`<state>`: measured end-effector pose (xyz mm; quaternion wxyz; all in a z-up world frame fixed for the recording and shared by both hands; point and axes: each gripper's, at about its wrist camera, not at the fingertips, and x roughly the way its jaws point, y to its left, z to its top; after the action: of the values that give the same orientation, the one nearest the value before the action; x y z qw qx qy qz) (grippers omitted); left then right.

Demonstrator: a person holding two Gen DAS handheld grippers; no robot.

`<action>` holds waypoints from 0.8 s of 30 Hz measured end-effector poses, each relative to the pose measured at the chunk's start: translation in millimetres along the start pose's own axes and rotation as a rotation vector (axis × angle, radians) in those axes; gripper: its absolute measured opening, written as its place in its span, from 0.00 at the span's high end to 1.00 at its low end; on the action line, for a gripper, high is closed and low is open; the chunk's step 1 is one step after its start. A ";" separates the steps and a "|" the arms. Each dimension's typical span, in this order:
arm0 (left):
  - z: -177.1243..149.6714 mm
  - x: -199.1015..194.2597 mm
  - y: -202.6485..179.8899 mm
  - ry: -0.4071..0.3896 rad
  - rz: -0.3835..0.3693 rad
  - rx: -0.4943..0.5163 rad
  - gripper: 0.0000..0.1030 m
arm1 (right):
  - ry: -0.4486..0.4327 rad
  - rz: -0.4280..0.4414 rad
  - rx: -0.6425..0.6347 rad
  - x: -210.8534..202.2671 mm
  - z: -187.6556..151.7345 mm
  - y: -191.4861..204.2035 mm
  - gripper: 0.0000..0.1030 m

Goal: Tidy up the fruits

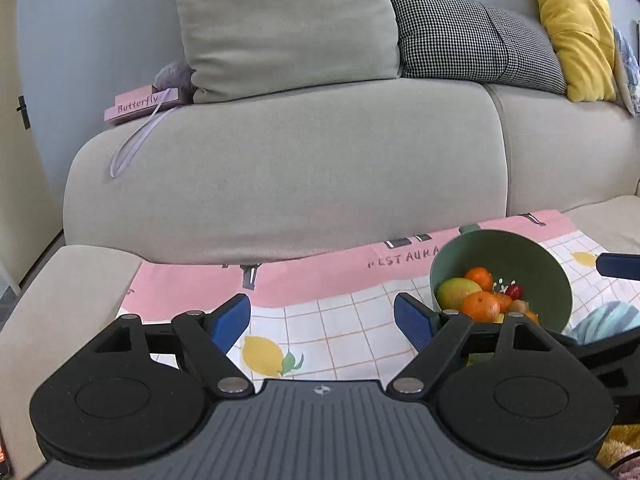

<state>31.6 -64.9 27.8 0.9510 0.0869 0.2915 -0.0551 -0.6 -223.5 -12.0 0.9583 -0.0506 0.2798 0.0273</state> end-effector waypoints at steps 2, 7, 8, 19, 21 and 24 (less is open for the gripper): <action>-3.3 0.1 0.6 0.005 -0.013 -0.006 0.07 | 0.005 -0.003 0.002 1.3 -2.0 0.4 0.04; -9.7 4.5 5.5 0.041 -0.046 -0.041 0.07 | 0.009 -0.020 0.012 2.5 -6.6 -2.3 0.04; -10.8 5.3 6.0 0.045 -0.049 -0.047 0.07 | 0.012 -0.022 0.019 3.0 -7.1 -3.7 0.04; -18.3 13.4 3.4 0.114 0.004 -0.037 0.07 | 0.052 -0.010 0.076 7.4 -14.8 -14.9 0.04; -18.3 13.0 3.5 0.116 0.006 -0.037 0.07 | 0.050 -0.007 0.072 6.7 -14.8 -14.3 0.04; -18.8 12.1 3.4 0.118 0.014 -0.034 0.07 | 0.047 -0.002 0.066 5.9 -14.9 -13.9 0.04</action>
<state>31.9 -58.5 6.1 0.9338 0.0758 0.3475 -0.0383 -2.5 -238.8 -26.6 0.9527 -0.0198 0.3029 0.0158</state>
